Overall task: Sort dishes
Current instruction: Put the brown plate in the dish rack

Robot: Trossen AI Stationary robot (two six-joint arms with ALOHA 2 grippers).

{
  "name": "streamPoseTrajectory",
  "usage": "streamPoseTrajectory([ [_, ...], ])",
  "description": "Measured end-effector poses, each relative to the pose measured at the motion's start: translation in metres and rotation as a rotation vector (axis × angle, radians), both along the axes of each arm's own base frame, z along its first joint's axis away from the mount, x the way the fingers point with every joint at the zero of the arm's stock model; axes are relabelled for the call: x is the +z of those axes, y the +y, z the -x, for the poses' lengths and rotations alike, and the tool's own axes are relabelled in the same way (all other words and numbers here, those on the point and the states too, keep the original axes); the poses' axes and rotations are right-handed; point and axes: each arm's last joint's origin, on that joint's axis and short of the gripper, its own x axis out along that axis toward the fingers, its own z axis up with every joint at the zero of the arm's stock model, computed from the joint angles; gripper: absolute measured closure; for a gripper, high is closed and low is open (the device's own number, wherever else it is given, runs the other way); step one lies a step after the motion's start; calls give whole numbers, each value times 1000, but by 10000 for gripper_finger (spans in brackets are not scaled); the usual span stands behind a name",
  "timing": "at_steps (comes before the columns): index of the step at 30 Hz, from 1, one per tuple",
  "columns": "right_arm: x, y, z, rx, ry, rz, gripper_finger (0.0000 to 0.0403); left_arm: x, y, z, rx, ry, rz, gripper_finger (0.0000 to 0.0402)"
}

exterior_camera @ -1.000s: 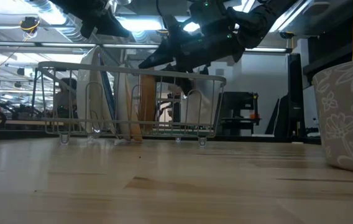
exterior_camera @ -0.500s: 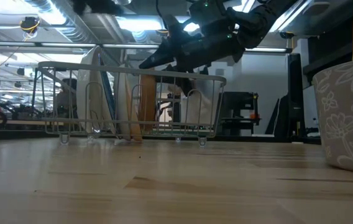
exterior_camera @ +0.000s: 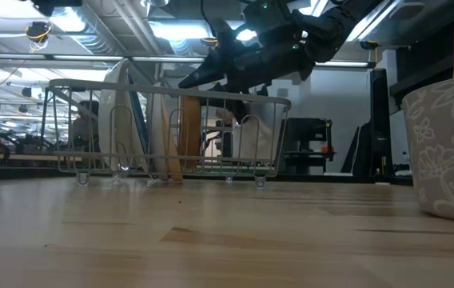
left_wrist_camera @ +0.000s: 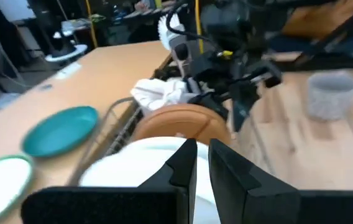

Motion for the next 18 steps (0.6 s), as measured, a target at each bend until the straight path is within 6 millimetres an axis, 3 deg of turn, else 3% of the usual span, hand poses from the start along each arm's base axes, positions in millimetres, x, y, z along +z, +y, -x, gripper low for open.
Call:
streamPoseTrajectory([
  [7,0,0,0,0,0,0,251,-33,-4,9,-82,-168,64,369],
  [13,0,0,0,1,-2,1,251,-75,-3,-10,-154,-326,49,369],
  [18,0,0,0,1,-2,1,251,-107,-1,-29,-150,-291,75,369],
])
